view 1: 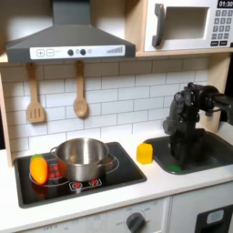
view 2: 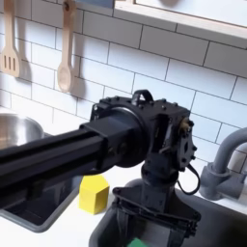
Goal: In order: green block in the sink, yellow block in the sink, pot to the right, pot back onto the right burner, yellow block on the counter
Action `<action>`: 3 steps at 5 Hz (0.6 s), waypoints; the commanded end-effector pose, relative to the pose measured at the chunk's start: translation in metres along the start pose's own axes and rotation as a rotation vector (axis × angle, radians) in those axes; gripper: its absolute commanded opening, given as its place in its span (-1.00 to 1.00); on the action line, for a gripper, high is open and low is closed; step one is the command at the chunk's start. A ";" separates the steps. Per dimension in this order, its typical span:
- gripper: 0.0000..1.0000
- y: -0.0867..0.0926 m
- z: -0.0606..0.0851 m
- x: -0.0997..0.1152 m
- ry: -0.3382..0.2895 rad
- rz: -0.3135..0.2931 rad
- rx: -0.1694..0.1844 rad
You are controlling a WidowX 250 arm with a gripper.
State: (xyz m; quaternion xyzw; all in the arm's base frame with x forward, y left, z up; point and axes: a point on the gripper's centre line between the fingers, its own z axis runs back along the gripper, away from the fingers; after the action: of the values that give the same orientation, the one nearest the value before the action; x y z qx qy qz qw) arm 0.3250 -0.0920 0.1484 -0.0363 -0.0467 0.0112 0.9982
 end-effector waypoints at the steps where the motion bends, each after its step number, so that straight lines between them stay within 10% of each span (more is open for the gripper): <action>1: 1.00 0.012 0.019 -0.006 -0.005 0.006 -0.001; 3: 1.00 0.045 0.052 -0.011 -0.053 0.058 0.013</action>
State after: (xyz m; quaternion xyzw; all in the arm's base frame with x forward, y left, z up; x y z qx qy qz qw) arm 0.3093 -0.0449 0.1982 -0.0341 -0.0775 0.0392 0.9956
